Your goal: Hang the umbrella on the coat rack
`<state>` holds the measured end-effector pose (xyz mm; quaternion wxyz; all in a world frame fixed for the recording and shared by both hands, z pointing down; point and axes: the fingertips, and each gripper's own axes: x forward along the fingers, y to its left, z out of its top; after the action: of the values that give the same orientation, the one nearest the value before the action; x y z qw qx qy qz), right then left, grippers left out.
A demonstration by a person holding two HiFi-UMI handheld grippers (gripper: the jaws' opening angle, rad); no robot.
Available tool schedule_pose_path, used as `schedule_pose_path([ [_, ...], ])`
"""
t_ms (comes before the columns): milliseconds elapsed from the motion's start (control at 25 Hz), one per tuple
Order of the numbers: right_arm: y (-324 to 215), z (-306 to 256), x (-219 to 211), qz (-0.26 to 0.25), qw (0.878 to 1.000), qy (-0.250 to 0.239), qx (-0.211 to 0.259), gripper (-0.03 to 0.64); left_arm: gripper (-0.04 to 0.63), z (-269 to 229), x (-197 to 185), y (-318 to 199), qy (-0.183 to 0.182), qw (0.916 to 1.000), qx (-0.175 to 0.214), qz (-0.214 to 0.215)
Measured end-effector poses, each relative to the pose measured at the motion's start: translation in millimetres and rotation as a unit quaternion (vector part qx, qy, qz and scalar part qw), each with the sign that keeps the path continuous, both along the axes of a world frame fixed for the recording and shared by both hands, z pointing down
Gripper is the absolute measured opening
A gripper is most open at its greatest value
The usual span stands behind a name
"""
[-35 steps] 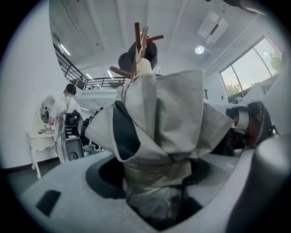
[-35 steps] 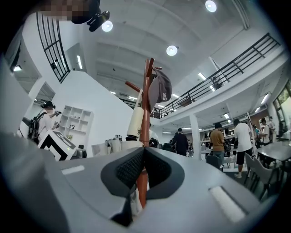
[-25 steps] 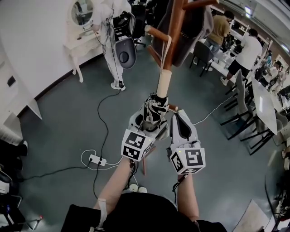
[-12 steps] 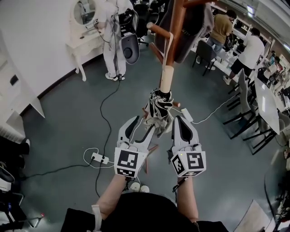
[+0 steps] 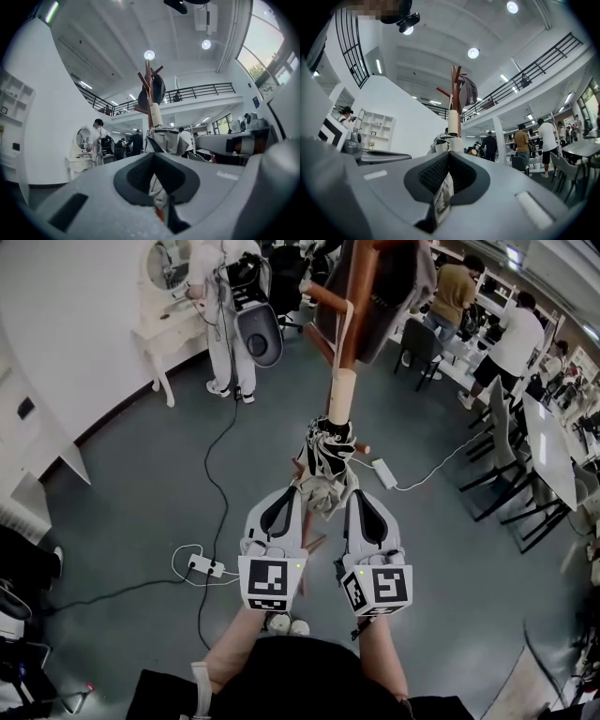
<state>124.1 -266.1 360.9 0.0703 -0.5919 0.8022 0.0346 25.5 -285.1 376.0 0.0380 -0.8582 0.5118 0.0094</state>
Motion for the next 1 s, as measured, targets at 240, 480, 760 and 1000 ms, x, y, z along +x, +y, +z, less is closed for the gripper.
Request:
schedule_pose_path([
  [240,4.3,8.9,10.8,0.011,1.0,-0.006,-0.007,0.009,-0.002,4.6,0.1,1.1,-0.008,0.9999,-0.008,0.004],
  [480,4.9,8.8,13.0,0.003,1.0,-0.006,-0.009,0.009,-0.002,3.8,-3.2,-5.7,-0.012,0.9998,-0.015,0.002],
  [760,4.3,4.8,5.8,-0.01,1.0,0.002,-0.006,0.009,-0.002,4.7,-2.6,-5.1,-0.014,0.9997,-0.021,0.006],
  [1000,1.6,6.1,4.9,-0.014,1.0,0.004,-0.006,0.009,-0.002,3.3,0.5,-6.9,-0.016,0.9996,-0.018,0.011],
])
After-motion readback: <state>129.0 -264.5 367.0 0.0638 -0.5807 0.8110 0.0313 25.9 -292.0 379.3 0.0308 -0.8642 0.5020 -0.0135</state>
